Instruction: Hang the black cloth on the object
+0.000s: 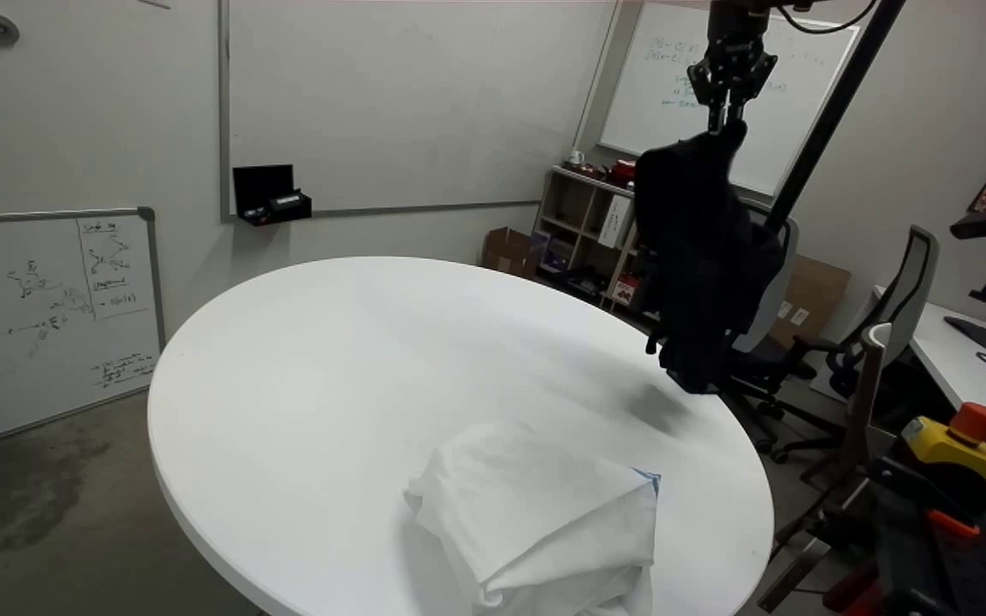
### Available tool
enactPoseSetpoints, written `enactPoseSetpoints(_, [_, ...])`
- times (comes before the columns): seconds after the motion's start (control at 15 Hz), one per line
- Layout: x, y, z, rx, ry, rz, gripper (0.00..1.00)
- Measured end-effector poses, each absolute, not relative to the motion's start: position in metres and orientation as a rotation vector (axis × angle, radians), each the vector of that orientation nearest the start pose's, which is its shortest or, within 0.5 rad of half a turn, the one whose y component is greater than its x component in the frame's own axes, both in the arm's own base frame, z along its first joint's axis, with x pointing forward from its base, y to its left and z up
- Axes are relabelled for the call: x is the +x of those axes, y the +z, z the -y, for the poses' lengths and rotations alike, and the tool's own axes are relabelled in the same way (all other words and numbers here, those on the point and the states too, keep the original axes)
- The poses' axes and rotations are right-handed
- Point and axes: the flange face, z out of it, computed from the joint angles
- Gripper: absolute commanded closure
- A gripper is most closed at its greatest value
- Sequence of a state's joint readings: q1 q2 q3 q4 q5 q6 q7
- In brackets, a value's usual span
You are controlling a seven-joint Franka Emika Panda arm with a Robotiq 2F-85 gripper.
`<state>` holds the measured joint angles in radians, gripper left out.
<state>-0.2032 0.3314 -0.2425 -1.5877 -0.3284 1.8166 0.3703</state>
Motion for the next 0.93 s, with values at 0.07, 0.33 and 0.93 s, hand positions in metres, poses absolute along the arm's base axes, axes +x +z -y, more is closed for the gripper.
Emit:
enactPoseSetpoints(0.07, [0.583,0.443,0.286,-3.313,0.202,-1.224,0.32])
enactPoseSetpoints(0.33, [0.591,0.435,0.282,-3.337,0.218,-1.205,0.02])
enactPoseSetpoints(0.93, [0.594,0.454,0.256,-3.356,0.094,-1.089,0.0])
